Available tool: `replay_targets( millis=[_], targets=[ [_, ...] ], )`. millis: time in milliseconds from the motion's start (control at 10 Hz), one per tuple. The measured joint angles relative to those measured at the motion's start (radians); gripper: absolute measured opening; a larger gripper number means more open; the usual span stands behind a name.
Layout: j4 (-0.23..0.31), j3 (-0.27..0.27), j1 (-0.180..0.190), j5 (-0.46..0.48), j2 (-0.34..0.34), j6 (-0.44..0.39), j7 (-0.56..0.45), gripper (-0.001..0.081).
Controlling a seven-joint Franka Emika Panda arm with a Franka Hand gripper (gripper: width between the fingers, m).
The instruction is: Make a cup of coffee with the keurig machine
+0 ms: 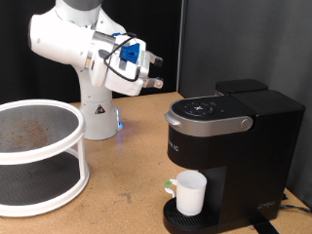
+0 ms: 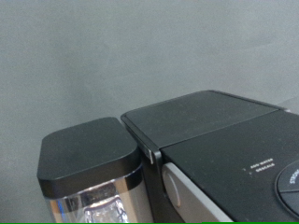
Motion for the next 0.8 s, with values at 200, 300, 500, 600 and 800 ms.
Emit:
replay_targets(
  millis=[200, 300, 500, 600, 800],
  targets=[
    [-0.009, 0.027, 0.002, 0.139, -0.01, 0.096, 0.0, 0.0802],
    [-0.017, 0.042, 0.002, 0.239, -0.025, 0.141, -0.003, 0.0802],
    [-0.043, 0.068, 0.0, 0.325, -0.068, 0.226, 0.0, 0.0802],
    [-0.043, 0.067, 0.0, 0.306, -0.067, 0.219, 0.0, 0.0802],
    [-0.036, 0.078, -0.012, 0.141, -0.066, 0.217, 0.081, 0.0802]
  ],
)
